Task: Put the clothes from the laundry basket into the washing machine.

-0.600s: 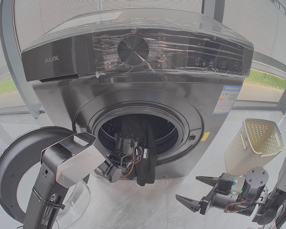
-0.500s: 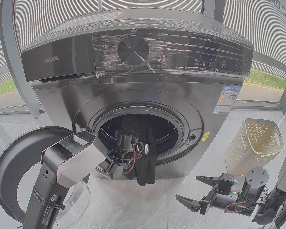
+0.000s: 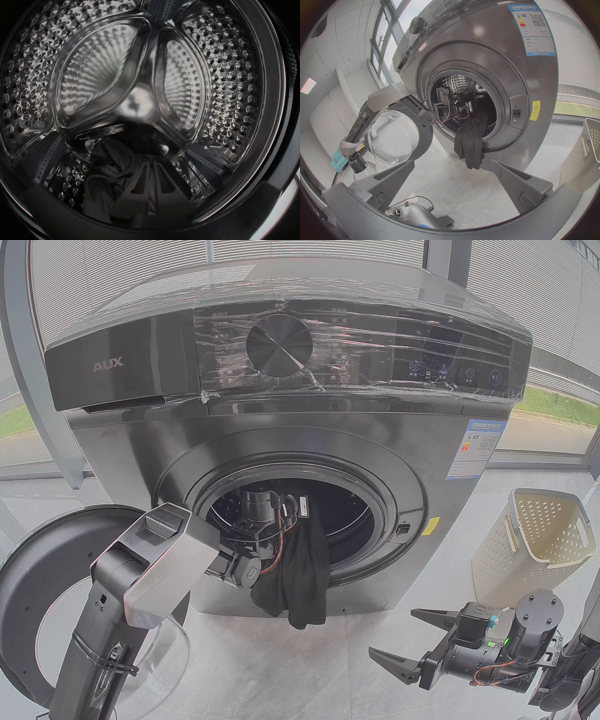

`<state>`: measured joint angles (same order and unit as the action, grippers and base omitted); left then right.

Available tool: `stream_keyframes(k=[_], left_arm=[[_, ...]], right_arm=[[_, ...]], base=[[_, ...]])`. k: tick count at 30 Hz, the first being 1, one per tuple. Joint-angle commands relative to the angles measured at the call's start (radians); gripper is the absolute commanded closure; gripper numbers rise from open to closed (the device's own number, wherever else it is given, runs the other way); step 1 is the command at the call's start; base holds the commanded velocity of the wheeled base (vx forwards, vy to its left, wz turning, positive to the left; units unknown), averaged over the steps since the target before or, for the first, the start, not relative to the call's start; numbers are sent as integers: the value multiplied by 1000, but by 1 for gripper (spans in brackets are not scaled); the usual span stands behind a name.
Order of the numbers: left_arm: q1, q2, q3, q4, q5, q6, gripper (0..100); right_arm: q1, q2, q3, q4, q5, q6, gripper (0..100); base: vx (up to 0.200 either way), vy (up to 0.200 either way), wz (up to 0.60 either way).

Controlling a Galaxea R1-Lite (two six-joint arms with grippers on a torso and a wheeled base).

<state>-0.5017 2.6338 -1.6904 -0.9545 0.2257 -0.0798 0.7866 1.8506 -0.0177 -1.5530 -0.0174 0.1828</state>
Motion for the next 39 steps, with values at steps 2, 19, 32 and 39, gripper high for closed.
stream_keyframes(k=[2,19,32,39], left_arm=[[-9,-14,58,0,1,-6,0],[-67,-84,391,31,-109,-2,0],[-44,9,307,16,-98,15,100],[-40,-5,268,10,-94,6,100]], right_arm=[[-1,-2,2,-7,1,0,0],[2,-5,5,-7,1,0,0],[8,-21,5,-7,1,0,0],[10,-27,5,-7,1,0,0]], base=[[0,0,0],[0,0,0],[0,0,0],[0,0,0]])
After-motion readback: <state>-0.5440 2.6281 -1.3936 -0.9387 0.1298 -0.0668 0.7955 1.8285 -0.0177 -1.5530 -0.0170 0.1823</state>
